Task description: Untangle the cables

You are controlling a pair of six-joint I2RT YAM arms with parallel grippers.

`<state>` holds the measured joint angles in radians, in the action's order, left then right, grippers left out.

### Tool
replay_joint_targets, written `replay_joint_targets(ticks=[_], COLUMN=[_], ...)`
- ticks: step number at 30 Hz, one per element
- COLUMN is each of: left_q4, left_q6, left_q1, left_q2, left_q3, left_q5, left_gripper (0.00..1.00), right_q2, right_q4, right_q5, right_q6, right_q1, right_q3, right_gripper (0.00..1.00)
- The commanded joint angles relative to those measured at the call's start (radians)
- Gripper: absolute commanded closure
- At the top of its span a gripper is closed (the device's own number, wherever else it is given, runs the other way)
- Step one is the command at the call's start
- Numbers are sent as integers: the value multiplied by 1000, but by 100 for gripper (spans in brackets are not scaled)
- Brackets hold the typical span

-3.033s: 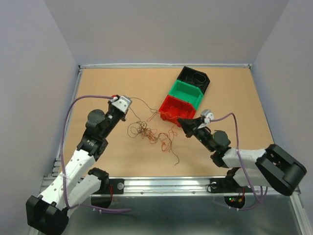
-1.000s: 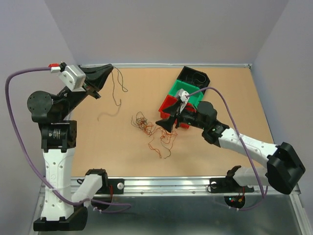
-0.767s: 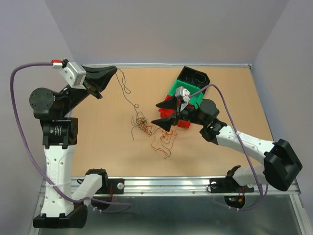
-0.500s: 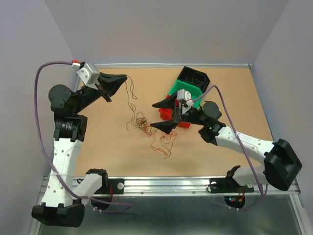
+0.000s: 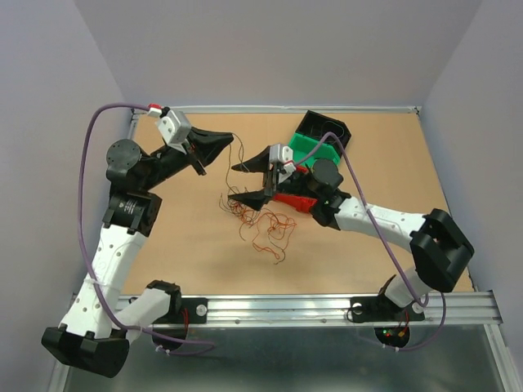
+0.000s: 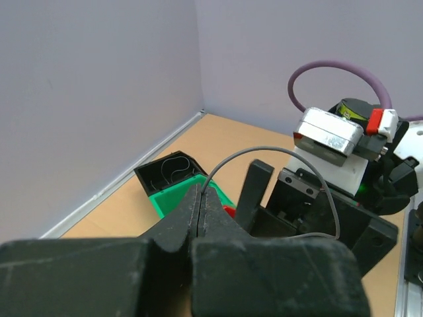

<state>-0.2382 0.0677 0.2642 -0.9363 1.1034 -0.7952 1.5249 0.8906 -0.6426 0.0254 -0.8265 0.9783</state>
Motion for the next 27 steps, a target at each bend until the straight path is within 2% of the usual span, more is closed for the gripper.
replay_joint_targets(ticks=[1,3,4,6,7,12,15,17,21,23,25,27], left_q4=[-6,7,11,23,28,60,77,92,137,154,152,152], left_q6=[-19,-23,-32,-42,-52,-97,-117,-129,-157,-175,-193,-201], left_q1=[13,13,12,12,12,12,6,4,7,12,21,21], left_q2=[-28,-51,-58,-71,-76,-139,-211,-257,-393,-432,-446,-458], left_q3=[24,35,39,50,52,81,101,114,134,130,113,92], left_q5=[45,80,94,129,166,322,362,355,232,154,136,122], left_gripper=[100,100,100,100,100,100,100,100,100,100,100,100], right_q2=[43,50,46,37,29,-52,-130,-164,-219,-215,-190,-172], right_q4=[54,56,56,57,59,61,61,61,61,62,65,73], right_q5=[-37,-54,-52,-39,-37,-28,1,43,141,201,236,346], right_q6=[-41,-33,-30,-28,-28,28,48,59,65,76,80,97], right_q1=[-13,-17,-19,-20,-22,-22,-20,-22,-20,-20,-20,-20], right_q3=[94,88,83,59,48,-24,-64,-92,-87,-52,-24,13], right_gripper=[35,50,73,97,100,100,99,99,99,100,99,99])
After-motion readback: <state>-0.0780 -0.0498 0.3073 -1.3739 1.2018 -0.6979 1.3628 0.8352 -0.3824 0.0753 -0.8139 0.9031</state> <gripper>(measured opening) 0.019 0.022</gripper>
